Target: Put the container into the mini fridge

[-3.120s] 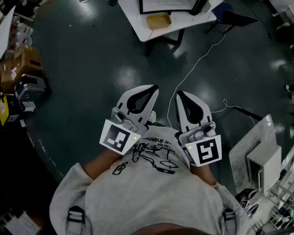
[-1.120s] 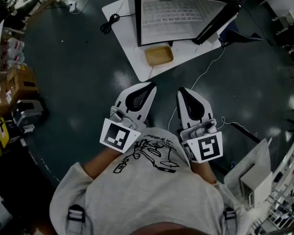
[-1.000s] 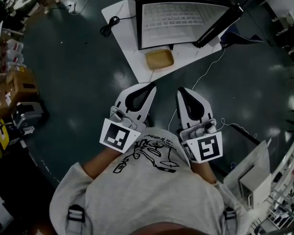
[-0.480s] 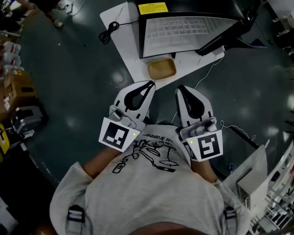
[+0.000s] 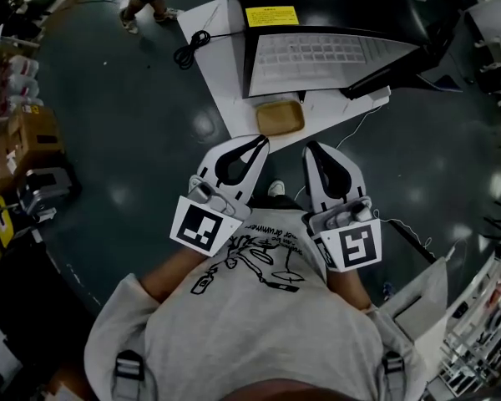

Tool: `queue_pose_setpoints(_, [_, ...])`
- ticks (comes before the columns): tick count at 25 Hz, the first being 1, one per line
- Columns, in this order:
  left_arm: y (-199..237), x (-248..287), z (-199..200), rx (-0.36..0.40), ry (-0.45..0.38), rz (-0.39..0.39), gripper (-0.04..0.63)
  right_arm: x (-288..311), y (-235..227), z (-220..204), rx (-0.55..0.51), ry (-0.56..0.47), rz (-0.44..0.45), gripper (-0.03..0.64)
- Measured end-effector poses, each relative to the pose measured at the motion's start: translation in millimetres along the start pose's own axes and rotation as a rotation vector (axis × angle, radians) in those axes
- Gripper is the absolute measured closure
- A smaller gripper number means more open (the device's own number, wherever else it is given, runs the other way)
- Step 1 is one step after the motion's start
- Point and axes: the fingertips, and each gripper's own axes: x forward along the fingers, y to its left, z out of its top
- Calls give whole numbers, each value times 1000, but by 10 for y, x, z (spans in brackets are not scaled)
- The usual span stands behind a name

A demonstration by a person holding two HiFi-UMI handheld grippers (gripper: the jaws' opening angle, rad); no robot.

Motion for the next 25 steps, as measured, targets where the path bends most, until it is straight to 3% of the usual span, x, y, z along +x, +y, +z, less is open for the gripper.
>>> queue_pose_setpoints(10, [-38,225,-221,-26,30,71,578,29,-301,-161,-7,47,82,586])
queue_pose_setpoints(19, [32,436,-656,-25,114,119,523,93,-644,-601,13,113,103,583])
queue_pose_setpoints(25, [155,508,-1041,-33,177,149,520,189,-844,-977,21,160,100,537])
